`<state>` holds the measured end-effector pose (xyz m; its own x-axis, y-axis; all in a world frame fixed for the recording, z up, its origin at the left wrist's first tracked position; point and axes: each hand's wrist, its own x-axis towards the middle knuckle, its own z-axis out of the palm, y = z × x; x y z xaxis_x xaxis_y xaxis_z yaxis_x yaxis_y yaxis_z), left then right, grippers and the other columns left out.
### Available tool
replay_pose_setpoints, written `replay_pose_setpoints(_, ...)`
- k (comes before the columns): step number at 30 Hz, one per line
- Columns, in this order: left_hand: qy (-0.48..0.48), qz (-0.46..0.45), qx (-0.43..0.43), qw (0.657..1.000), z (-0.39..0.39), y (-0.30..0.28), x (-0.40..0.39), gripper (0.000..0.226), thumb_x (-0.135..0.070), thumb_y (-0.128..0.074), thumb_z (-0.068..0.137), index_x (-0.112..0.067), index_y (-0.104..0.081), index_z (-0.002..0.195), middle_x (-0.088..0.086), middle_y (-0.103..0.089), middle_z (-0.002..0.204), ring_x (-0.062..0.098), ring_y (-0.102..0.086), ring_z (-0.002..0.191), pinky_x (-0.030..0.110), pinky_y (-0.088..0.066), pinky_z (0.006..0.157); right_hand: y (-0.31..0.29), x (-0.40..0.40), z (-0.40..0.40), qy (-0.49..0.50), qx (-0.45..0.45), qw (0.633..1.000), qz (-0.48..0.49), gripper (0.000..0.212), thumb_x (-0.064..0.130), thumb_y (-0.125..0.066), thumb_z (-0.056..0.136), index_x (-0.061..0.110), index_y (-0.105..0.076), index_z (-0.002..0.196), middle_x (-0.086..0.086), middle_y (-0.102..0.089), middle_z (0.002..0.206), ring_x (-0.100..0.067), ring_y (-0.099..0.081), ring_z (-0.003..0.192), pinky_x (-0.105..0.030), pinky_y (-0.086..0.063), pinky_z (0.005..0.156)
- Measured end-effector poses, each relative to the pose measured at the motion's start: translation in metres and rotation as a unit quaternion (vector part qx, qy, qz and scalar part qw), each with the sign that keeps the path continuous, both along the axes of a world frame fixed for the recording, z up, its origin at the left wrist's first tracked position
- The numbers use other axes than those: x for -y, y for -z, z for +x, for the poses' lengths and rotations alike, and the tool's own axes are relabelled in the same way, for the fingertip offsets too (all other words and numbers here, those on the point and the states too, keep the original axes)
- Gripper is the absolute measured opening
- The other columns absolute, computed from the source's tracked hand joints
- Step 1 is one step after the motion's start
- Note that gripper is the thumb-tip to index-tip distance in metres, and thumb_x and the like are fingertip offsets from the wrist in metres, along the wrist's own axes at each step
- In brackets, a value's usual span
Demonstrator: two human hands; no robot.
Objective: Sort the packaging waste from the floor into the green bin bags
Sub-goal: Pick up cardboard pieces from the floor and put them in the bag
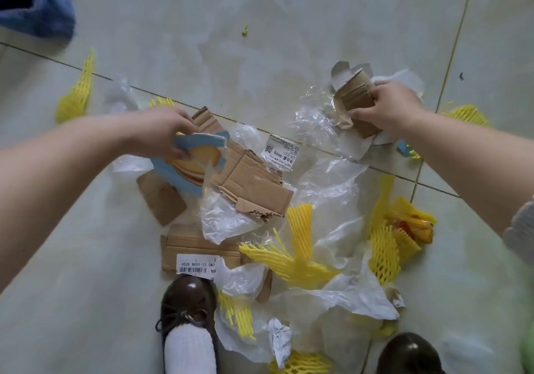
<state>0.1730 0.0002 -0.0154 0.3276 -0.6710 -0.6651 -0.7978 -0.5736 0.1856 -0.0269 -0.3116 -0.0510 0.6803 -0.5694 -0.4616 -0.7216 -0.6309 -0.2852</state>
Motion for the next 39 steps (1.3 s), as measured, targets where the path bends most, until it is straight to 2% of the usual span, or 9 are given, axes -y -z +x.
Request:
replay_pose_setpoints(4,0.136,-0.008,0.054,0.989,-0.008,0.012,0.001,0.045,-0.028,-0.072,0.076,-0.017,-0.061,0.119,0.003,-0.028,0.154,0.023,-0.016,0.145,0.035,-0.030,0.111,0.004,-0.008,0.001,-0.006,0.004,0.998,-0.060,0.037,0.041,-0.070,0.077,0.012,-0.069,0.098,-0.016,-0.047,0.122,-0.033,-0.044,0.115,-0.034,-0.040,0.090)
replay_pose_setpoints(9,0.247,0.026,0.085,0.965,-0.012,0.020,0.010,0.037,-0.040,-0.062,0.082,-0.030,-0.056,0.116,-0.004,-0.012,0.158,0.021,0.003,0.147,0.040,-0.017,0.116,0.002,-0.014,0.005,0.005,0.025,0.997,-0.077,0.036,0.034,-0.072,0.077,0.007,-0.064,0.098,-0.019,-0.045,0.119,-0.036,-0.045,0.111,-0.036,-0.040,0.088)
replay_pose_setpoints(18,0.275,0.042,0.134,0.951,-0.014,0.026,0.020,0.045,-0.039,-0.059,0.085,-0.028,-0.046,0.126,-0.002,-0.041,0.126,0.018,-0.049,0.117,0.041,-0.014,0.116,-0.008,-0.017,-0.002,0.149,0.128,0.979,0.060,0.086,0.023,-0.078,0.072,0.018,-0.028,0.142,-0.007,-0.054,0.124,-0.022,-0.053,0.112,-0.033,-0.040,0.099)
replay_pose_setpoints(20,0.260,0.023,0.121,0.958,-0.015,0.027,0.016,0.045,-0.037,-0.061,0.083,-0.027,-0.046,0.125,-0.002,-0.042,0.125,0.018,-0.051,0.113,0.035,-0.021,0.113,-0.016,-0.013,-0.004,0.205,0.158,0.958,0.122,0.070,0.023,-0.077,0.074,0.018,-0.043,0.134,0.000,-0.061,0.111,-0.015,-0.057,0.102,-0.034,-0.045,0.098)
replay_pose_setpoints(23,0.179,-0.022,0.077,0.981,-0.012,0.024,0.010,0.036,-0.028,-0.065,0.081,-0.023,-0.054,0.114,-0.003,-0.050,0.121,0.020,-0.054,0.104,0.027,-0.038,0.089,-0.030,0.005,-0.010,0.304,0.238,0.899,0.204,0.017,0.017,-0.075,0.076,0.019,-0.065,0.089,-0.006,-0.069,0.099,-0.019,-0.067,0.091,-0.038,-0.054,0.089)
replay_pose_setpoints(28,-0.028,-0.064,-0.052,0.996,0.004,0.002,0.005,0.028,-0.016,-0.074,0.071,-0.027,-0.049,0.076,-0.001,-0.058,0.077,0.023,-0.054,0.073,0.036,-0.044,0.066,-0.036,0.040,-0.023,0.416,0.263,0.814,0.309,0.010,0.012,-0.069,0.082,0.009,-0.063,0.088,-0.011,-0.068,0.093,-0.024,-0.069,0.085,-0.040,-0.058,0.080)
replay_pose_setpoints(32,-0.138,-0.114,-0.123,0.976,0.027,-0.015,0.005,0.052,-0.054,-0.069,0.042,-0.024,-0.059,0.083,0.001,-0.067,0.078,0.026,-0.064,0.079,0.044,-0.050,0.068,-0.023,0.042,-0.026,0.371,0.194,0.871,0.256,0.012,0.023,-0.072,0.080,0.017,-0.061,0.079,-0.002,-0.068,0.091,-0.019,-0.066,0.088,-0.029,-0.054,0.082)
replay_pose_setpoints(35,-0.270,-0.180,-0.226,0.918,0.033,-0.015,0.011,0.079,-0.077,-0.074,0.021,-0.034,-0.067,0.086,-0.012,-0.073,0.080,0.004,-0.068,0.071,0.029,-0.052,0.063,-0.012,0.037,-0.025,0.312,0.143,0.917,0.204,0.018,0.034,-0.075,0.075,0.021,-0.064,0.079,0.000,-0.070,0.092,-0.022,-0.066,0.093,-0.037,-0.054,0.087)
replay_pose_setpoints(39,-0.384,-0.225,-0.292,0.847,0.017,-0.010,0.023,0.080,-0.068,-0.083,0.019,-0.033,-0.067,0.090,-0.009,-0.075,0.085,0.011,-0.071,0.073,0.032,-0.058,0.064,0.002,0.024,-0.023,0.237,0.108,0.958,0.119,0.025,0.034,-0.072,0.078,0.024,-0.067,0.100,0.001,-0.066,0.097,-0.018,-0.061,0.089,-0.027,-0.049,0.073)
